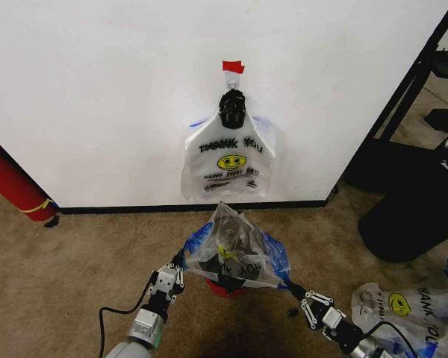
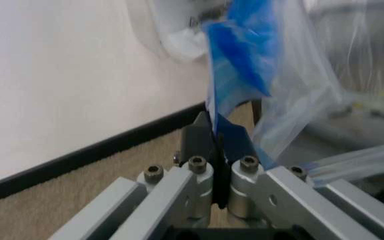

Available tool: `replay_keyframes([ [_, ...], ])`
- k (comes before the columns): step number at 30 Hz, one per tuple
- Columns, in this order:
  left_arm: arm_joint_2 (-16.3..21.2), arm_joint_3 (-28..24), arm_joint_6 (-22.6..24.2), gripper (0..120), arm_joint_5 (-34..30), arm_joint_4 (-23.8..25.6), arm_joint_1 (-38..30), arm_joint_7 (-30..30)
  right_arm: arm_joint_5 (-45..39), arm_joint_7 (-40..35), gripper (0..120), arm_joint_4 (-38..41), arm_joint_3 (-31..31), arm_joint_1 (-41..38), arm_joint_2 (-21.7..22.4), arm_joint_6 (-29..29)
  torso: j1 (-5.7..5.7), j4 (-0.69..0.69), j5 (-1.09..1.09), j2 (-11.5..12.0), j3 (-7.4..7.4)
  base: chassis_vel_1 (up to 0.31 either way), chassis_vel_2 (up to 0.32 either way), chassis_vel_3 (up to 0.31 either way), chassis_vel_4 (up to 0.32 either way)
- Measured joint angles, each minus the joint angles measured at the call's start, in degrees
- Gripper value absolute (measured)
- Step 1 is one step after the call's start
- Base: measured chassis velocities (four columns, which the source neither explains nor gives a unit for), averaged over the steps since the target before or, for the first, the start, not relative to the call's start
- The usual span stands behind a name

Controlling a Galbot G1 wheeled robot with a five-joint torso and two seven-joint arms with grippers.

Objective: Pick up the garbage bag from the wall and place it over the trash bin.

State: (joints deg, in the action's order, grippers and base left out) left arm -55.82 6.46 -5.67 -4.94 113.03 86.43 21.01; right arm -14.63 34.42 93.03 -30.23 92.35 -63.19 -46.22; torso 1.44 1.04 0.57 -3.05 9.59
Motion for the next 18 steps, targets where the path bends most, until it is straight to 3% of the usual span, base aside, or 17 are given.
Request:
replay_keyframes([
  [12, 0.26, -0.68, 0.51, 0, 3.07, -2.82, 0.24, 0.32, -2.26, 3.44, 0, -7.14, 1.26, -2.54, -1.91, -0.90, 0.00, -0.01, 0.00, 0.00, 0.00, 0.000, 0.000, 0.000, 0.000],
  [16, -0.66, -1.52, 0.96, 0, 3.27, -6.68, -3.15, -0.04, -2.32, -1.85, 0, -11.77, 3.20, -6.07, -3.68, -0.97, 0.00, 0.01, 0.01, 0.00, 0.00, 0.000, 0.000, 0.000, 0.000],
  [18, -1.02, -1.68, 1.61, 0, 3.27, -8.17, -4.58, -0.40, -6.45, -6.00, 0, -13.58, 6.15, -8.18, -4.97, -0.82, 0.00, 0.00, 0.01, 0.00, 0.01, 0.000, 0.000, 0.000, 0.000],
])
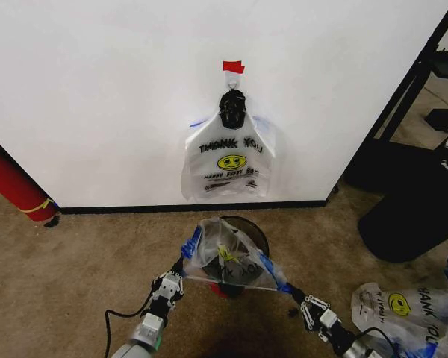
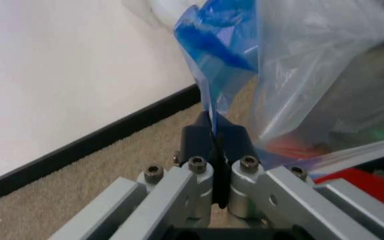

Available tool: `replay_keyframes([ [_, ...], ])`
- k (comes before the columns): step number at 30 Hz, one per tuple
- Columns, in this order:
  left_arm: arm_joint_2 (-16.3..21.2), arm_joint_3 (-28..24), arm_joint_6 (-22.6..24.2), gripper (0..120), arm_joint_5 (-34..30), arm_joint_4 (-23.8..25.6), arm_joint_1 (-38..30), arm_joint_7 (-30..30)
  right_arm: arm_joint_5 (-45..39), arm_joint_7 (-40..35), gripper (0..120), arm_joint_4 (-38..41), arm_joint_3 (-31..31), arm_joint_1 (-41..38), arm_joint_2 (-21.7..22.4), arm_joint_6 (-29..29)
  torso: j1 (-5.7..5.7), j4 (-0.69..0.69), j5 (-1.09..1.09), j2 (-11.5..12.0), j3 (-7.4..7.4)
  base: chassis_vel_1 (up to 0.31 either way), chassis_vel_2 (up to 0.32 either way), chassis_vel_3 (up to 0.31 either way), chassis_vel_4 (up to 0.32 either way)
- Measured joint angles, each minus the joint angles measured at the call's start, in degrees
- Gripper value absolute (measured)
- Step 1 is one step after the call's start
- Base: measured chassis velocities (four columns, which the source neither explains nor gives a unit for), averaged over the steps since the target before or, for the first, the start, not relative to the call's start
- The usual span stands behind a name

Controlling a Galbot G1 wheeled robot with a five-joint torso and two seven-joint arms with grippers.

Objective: Pick up the garbage bag from the wall and place it over the trash bin.

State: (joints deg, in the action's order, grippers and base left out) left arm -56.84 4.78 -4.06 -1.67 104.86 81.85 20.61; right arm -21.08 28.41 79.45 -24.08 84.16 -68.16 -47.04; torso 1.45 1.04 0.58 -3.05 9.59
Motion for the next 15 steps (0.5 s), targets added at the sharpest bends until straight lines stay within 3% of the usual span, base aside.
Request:
replay_keyframes([
  [15, 2.08, -0.68, 1.56, 0, 2.43, -2.59, -0.70, -2.17, -22.36, -4.23, 0, -1.87, 9.14, -6.09, -6.98, 10.18, 0.00, -0.01, 0.01, 0.00, 0.00, 0.000, 0.000, 0.000, 0.000],
])
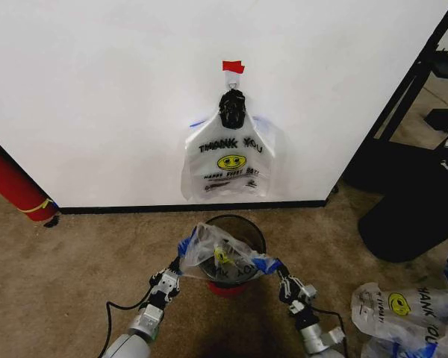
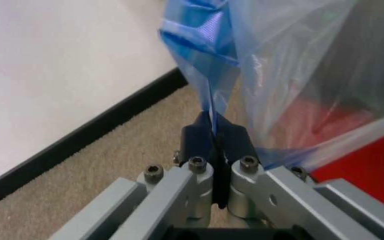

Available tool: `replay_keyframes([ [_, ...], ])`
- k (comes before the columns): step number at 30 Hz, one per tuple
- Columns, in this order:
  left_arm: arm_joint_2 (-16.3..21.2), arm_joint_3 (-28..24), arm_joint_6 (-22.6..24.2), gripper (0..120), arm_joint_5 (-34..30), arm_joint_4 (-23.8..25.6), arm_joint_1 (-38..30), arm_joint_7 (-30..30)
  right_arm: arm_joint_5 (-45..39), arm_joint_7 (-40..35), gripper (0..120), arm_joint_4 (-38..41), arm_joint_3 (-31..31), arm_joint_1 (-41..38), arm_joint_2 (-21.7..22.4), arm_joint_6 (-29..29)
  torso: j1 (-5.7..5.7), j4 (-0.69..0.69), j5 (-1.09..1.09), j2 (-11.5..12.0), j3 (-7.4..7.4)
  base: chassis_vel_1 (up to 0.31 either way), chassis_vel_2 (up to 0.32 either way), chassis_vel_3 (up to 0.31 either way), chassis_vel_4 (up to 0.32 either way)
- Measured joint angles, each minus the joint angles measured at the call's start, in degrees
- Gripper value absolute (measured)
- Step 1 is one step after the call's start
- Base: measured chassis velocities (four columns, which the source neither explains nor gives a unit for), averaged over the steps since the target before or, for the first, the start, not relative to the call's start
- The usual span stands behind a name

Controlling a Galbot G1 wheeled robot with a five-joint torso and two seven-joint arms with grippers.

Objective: Pick up the garbage bag from the wall and place it over the trash bin.

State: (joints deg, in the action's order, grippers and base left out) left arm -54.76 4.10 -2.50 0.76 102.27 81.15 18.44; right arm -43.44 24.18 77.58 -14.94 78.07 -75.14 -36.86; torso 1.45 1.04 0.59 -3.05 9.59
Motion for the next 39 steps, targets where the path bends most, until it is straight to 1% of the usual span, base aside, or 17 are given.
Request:
replay_keyframes([
  [5, 0.52, -0.28, -0.02, 0, 0.82, 0.16, 0.65, -0.35, -3.13, -3.10, 0, -0.30, 0.31, -1.37, -1.05, 2.58, 0.00, -0.01, 0.00, 0.00, 0.00, 0.000, 0.000, 0.000, 0.000],
  [10, 0.98, -0.13, -2.92, 0, -0.01, 1.86, 1.40, -1.01, -0.23, -3.93, 0, 2.41, -0.14, -0.21, -0.31, 2.87, 0.00, -0.01, 0.00, 0.00, 0.00, 0.000, 0.000, 0.000, 0.000],
  [12, 1.33, 0.07, -5.80, 0, -0.33, 3.35, 2.27, -1.98, 3.46, -3.88, 10, 4.93, -0.95, 1.43, 0.90, 2.42, 0.00, 0.01, -0.01, 0.00, 0.00, 0.000, 0.000, 0.000, 0.000],
  [14, 1.81, 0.41, -7.17, 0, 0.34, 4.88, 3.43, -2.71, 6.27, -3.85, 18, 7.76, -1.91, 3.20, 2.29, 2.16, 0.00, 0.00, -0.01, 0.00, -0.01, 0.000, 0.000, 0.000, 0.000],
  [16, 2.64, 0.81, -7.70, 8, 1.49, 6.46, 4.83, -2.85, 10.66, -5.01, 27, 10.69, -3.29, 5.38, 4.01, 2.17, 0.00, 0.00, -0.01, 0.00, -0.01, 0.000, 0.000, 0.000, 0.000],
  [18, 3.13, 1.04, -7.78, 10, 2.04, 7.09, 5.42, -2.88, 13.09, -5.93, 30, 11.58, -4.04, 6.12, 4.57, 2.14, 0.00, 0.00, -0.01, 0.00, -0.01, 0.000, 0.000, 0.000, 0.000],
  [19, 3.94, 1.58, -7.81, 16, 2.86, 8.03, 6.27, -2.94, 18.52, -7.41, 35, 12.93, -5.88, 7.34, 5.54, 1.80, 0.00, 0.00, -0.02, 0.00, -0.01, 0.000, 0.000, 0.000, 0.000],
  [20, 4.49, 2.03, -7.81, 18, 3.45, 8.61, 6.80, -2.99, 22.05, -8.48, 38, 13.62, -7.17, 8.00, 6.10, 1.46, 0.00, 0.00, -0.02, 0.00, -0.01, 0.000, 0.000, 0.000, 0.000],
  [24, 7.17, 3.83, -7.60, 36, 6.28, 10.03, 8.42, -3.77, 42.19, -16.20, 55, 17.34, -13.94, 11.12, 7.56, 0.58, -0.01, 0.00, -0.02, 0.00, -0.01, 0.000, 0.000, 0.000, 0.000],
  [25, 7.17, 3.83, -7.60, 36, 6.28, 10.03, 8.42, -3.77, 42.19, -16.20, 55, 17.34, -13.94, 11.12, 7.56, 0.58, -0.01, 0.00, -0.02, 0.00, -0.01, 0.000, 0.000, 0.000, 0.000],
  [26, 8.05, 4.46, -7.66, 40, 6.77, 10.05, 8.59, -4.89, 48.02, -17.12, 60, 18.52, -16.05, 12.05, 7.72, 0.12, 0.00, 0.01, 0.00, 0.00, -0.01, 0.000, 0.000, 0.000, 0.000],
  [28, 9.39, 5.17, -8.63, 52, 6.96, 10.03, 9.08, -7.61, 53.64, -15.36, 68, 20.26, -18.86, 13.32, 8.16, -1.62, 0.00, 0.00, -0.03, 0.00, -0.01, 0.000, 0.000, 0.000, 0.000],
  [31, 10.70, 6.60, -11.86, 62, 7.62, 9.89, 9.78, -12.25, 54.96, -9.36, 80, 22.10, -20.87, 14.55, 8.98, -4.19, 0.00, 0.00, -0.02, 0.00, -0.01, 0.000, 0.000, 0.000, 0.000],
  [32, 10.70, 6.60, -11.86, 62, 7.62, 9.89, 9.78, -12.25, 54.96, -9.36, 80, 22.10, -20.87, 14.55, 8.98, -4.19, 0.00, 0.00, -0.02, 0.00, -0.01, 0.000, 0.000, 0.000, 0.000],
  [34, 11.13, 7.69, -13.80, 70, 7.96, 9.96, 9.86, -14.51, 54.38, -4.75, 90, 22.83, -21.97, 14.69, 9.29, -6.16, 0.00, 0.00, -0.02, 0.00, 0.00, 0.000, 0.000, 0.000, 0.000],
  [36, 11.38, 8.81, -15.74, 80, 7.97, 10.11, 9.89, -16.29, 53.38, -0.65, 96, 23.24, -23.06, 14.35, 9.30, -8.14, 0.00, 0.00, -0.02, 0.00, -0.01, 0.000, 0.000, 0.000, 0.000],
  [39, 11.51, 10.24, -18.16, 87, 7.93, 10.24, 10.09, -18.18, 52.26, 2.96, 99, 23.49, -24.40, 13.75, 9.17, -9.57, 0.00, 0.00, -0.02, 0.00, -0.01, 0.000, 0.000, 0.000, 0.000],
])
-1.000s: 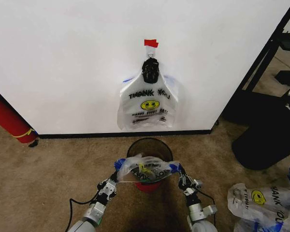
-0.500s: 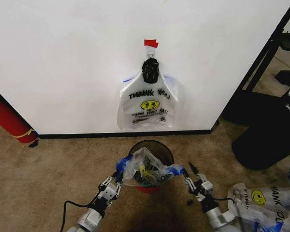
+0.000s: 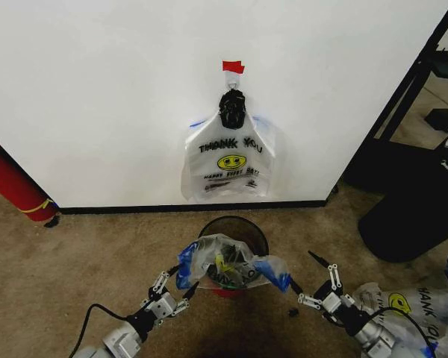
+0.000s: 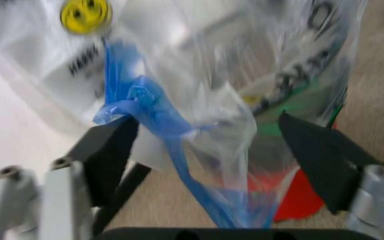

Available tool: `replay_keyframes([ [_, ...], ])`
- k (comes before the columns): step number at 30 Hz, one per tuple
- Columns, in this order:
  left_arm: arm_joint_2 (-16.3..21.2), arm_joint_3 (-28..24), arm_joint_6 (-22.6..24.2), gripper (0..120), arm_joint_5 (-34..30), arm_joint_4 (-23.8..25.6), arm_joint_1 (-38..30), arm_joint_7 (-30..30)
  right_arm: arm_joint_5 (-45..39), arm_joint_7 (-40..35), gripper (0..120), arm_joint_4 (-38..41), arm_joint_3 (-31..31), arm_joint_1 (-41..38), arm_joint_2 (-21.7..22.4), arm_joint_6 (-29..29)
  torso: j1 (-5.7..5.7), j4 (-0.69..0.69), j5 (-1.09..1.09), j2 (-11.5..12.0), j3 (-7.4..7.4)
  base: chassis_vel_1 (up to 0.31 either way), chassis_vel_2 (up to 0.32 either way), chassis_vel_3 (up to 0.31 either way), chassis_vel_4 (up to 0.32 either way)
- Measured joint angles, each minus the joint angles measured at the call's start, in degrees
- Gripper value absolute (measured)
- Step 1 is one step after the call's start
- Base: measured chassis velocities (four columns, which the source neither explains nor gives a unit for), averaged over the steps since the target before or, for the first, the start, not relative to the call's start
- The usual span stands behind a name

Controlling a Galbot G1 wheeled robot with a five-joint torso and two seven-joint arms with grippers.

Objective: Pick up the garbage bag from the wall and place it over the trash bin.

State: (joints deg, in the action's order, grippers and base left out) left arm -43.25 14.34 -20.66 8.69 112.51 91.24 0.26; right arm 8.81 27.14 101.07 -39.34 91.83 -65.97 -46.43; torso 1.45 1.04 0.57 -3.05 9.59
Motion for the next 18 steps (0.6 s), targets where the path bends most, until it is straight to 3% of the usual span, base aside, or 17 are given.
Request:
replay_keyframes([
  [3, -0.30, 3.35, -5.47, 97, -1.46, 0.55, 0.63, -5.16, -1.90, 4.73, 100, 0.01, -2.32, -1.58, -0.20, -0.68, 0.00, -0.01, -0.01, 0.00, 0.00, 0.000, 0.000, 0.000, 0.000],
  [6, -1.43, 6.41, -8.96, 100, -2.35, 1.45, 0.10, -9.54, -8.54, 9.18, 100, -0.23, -3.13, -2.72, -0.16, -0.69, 0.00, -0.01, 0.00, 0.00, 0.00, 0.000, 0.000, 0.000, 0.000],
  [8, -1.59, 6.81, -9.26, 100, -2.53, 1.64, -0.14, -10.13, -10.51, 10.38, 100, -0.23, -3.21, -2.96, -0.16, -0.70, 0.00, -0.01, -0.01, 0.00, 0.00, 0.000, 0.000, 0.000, 0.000],
  [12, -2.06, 9.08, -9.74, 100, -5.92, 3.22, -2.43, -17.25, -22.83, 21.45, 100, 0.05, -4.92, -4.12, -0.19, 1.39, 0.00, 0.00, 0.00, 0.00, 0.00, 0.000, 0.000, 0.000, 0.000],
  [16, -2.68, 9.99, -9.10, 100, -6.57, 3.60, -3.93, -21.37, -21.22, 21.47, 100, -1.52, -6.82, -5.34, -0.32, 2.20, 0.00, 0.00, -0.01, 0.00, 0.00, 0.000, 0.000, 0.000, 0.000],
  [18, -3.89, 9.87, -7.73, 100, -5.39, 3.60, -4.57, -21.50, -14.13, 19.62, 100, -4.53, -9.12, -6.73, -0.53, 1.83, 0.00, 0.01, 0.00, 0.00, 0.00, 0.000, 0.000, 0.000, 0.000],
])
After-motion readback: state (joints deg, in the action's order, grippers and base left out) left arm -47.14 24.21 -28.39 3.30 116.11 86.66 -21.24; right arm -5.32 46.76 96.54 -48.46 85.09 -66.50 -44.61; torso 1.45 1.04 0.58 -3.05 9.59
